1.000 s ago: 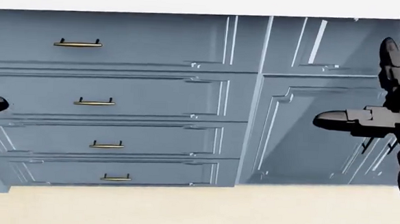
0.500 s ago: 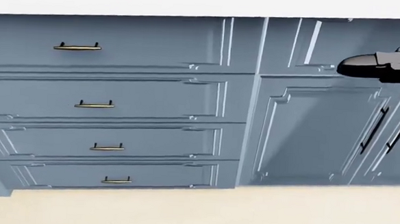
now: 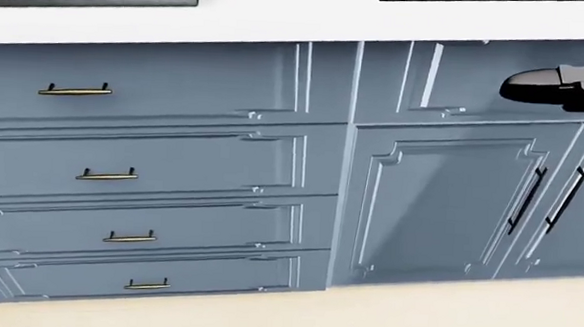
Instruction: Close the toaster oven door.
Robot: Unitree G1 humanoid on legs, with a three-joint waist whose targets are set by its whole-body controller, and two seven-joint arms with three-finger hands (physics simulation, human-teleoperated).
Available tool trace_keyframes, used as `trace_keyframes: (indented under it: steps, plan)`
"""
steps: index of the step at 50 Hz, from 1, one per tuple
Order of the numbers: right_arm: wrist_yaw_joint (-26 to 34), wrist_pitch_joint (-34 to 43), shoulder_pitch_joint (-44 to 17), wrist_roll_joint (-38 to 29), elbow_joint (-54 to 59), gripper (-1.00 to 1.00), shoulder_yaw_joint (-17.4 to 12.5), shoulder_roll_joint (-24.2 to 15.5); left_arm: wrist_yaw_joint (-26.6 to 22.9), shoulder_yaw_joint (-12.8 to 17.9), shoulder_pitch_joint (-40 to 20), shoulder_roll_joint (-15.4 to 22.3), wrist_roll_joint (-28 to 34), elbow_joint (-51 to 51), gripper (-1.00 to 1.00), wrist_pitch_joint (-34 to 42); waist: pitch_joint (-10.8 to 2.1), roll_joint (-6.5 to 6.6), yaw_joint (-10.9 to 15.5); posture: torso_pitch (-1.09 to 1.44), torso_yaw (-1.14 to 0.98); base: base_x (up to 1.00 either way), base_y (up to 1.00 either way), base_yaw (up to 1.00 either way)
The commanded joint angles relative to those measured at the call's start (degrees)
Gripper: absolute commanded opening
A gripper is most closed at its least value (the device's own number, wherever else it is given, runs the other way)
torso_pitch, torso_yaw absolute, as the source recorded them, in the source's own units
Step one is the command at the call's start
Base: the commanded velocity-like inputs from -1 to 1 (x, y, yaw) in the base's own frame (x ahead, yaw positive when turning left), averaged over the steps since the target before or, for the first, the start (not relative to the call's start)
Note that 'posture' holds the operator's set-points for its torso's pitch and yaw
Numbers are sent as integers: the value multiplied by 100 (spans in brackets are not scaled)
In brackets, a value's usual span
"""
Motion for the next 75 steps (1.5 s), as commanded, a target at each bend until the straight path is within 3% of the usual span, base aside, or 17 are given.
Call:
trace_keyframes:
  steps: [1, 6, 10, 19, 22, 23, 27, 31, 35, 36, 44, 49, 57, 60, 62, 71, 75]
  plan:
    - [25, -133, -227, 23, -252, 100, 32, -62, 34, 181, -170, 205, -16, -206, 100, -141, -161, -26, 45, 0, 0, 16, 6, 0]
    - [25, -119, -234, 44, -233, 100, 7, -72, 41, 166, -171, 204, -17, -203, 100, -151, -73, 206, 28, 0, 0, 15, 9, 0]
    - [41, -104, -258, 62, -228, 100, 14, -87, 49, 170, -179, 210, -37, -208, 100, -131, -227, 720, -12, 0, 0, 11, 16, 0]
    - [49, -81, -307, 79, -216, 100, 27, -98, 59, 185, -165, 228, -59, -170, 100, -155, -103, 194, 57, 0, 0, 10, 23, 0]
    - [54, -68, -304, 89, -237, 100, 16, -109, 63, 187, -166, 234, -64, -179, 100, -148, -177, -213, 76, 0, 0, 11, 25, 0]
    - [56, -68, -299, 89, -245, 100, 19, -109, 61, 184, -171, 238, -59, -166, 100, -154, -154, 14, 23, 0, 0, 10, 26, 0]
    - [55, -61, -328, 83, -234, 100, 34, -107, 59, 185, -166, 237, -59, -152, 100, -167, -242, -71, 25, 0, 0, 10, 26, 0]
    - [62, -42, -281, 88, -291, 100, 19, -108, 68, 183, -164, 234, -55, -150, 100, -172, -136, 158, 9, 0, 0, 10, 25, 0]
    - [72, -26, -285, 91, -309, 100, 9, -124, 76, 191, -162, 243, -65, -175, 100, -151, -256, 808, -25, 0, 0, 10, 26, 0]
    - [71, -30, -297, 87, -296, 100, 12, -124, 75, 192, -161, 242, -65, -172, 100, -152, -229, 603, 16, 0, 0, 11, 26, 0]
    - [90, -45, -300, 83, -278, 100, 12, -127, 77, 204, -151, 251, -73, -197, 100, -142, -140, 284, 54, 0, 0, 10, 24, 0]
    - [98, -34, -292, 85, -304, 100, 10, -132, 80, 210, -160, 262, -72, -182, 100, -152, -170, -146, 92, 0, 0, 10, 22, 0]
    - [110, -45, -301, 62, -301, 100, 18, -126, 79, 218, -156, 276, -71, -164, 100, -172, -182, 75, 38, 0, 0, 11, 21, 0]
    - [108, -30, -285, 68, -329, 100, 7, -130, 85, 214, -154, 278, -75, -186, 100, -156, -117, 337, -1, 0, 0, 10, 21, 0]
    - [110, -38, -296, 64, -306, 100, 5, -136, 86, 213, -151, 274, -75, -191, 100, -153, -228, 747, -19, 0, 0, 10, 21, 0]
    - [109, -32, -355, 62, -269, 100, 27, -140, 99, 221, -152, 281, -81, -224, 100, -129, -127, 260, 58, 0, 0, 10, 21, 0]
    - [108, -12, -336, 68, -307, 100, 17, -144, 94, 220, -167, 287, -78, -199, 100, -132, -153, -136, 86, 0, 0, 10, 21, 0]
